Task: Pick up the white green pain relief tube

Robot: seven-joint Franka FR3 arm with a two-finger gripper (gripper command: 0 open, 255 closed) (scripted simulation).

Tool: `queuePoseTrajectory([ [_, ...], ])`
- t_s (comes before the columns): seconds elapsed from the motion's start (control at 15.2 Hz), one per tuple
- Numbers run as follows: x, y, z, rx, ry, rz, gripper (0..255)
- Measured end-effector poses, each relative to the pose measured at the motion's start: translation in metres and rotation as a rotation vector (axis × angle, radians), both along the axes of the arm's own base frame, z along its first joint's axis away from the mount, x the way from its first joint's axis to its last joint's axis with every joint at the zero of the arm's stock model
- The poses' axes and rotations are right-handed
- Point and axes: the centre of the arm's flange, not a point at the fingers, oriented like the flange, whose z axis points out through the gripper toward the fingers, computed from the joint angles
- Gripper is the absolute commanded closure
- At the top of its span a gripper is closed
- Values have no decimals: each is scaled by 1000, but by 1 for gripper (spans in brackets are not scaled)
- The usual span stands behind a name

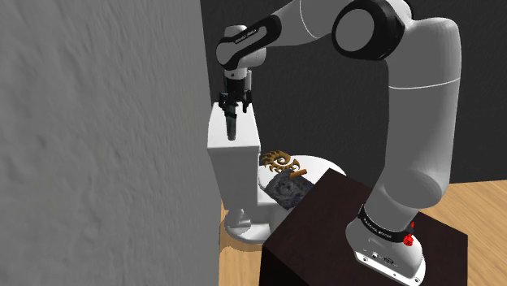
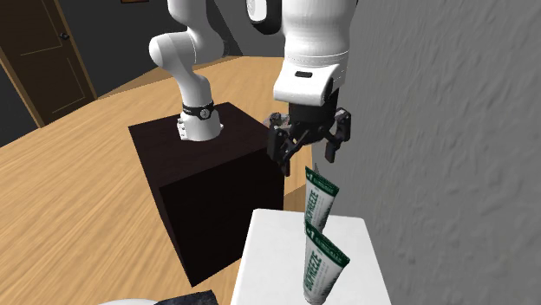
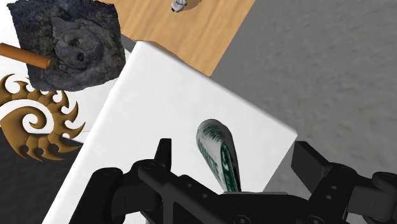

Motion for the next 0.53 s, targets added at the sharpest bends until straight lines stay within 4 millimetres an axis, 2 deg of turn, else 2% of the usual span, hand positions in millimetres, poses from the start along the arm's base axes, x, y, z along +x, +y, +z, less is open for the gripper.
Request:
queuePoseTrajectory([
  [0.26, 1, -1, -20, 0, 0, 0, 0],
  [0.33, 1, -1, -22, 0, 0, 0, 255],
  [0.53, 1, -1, -24, 0, -1, 0, 255],
])
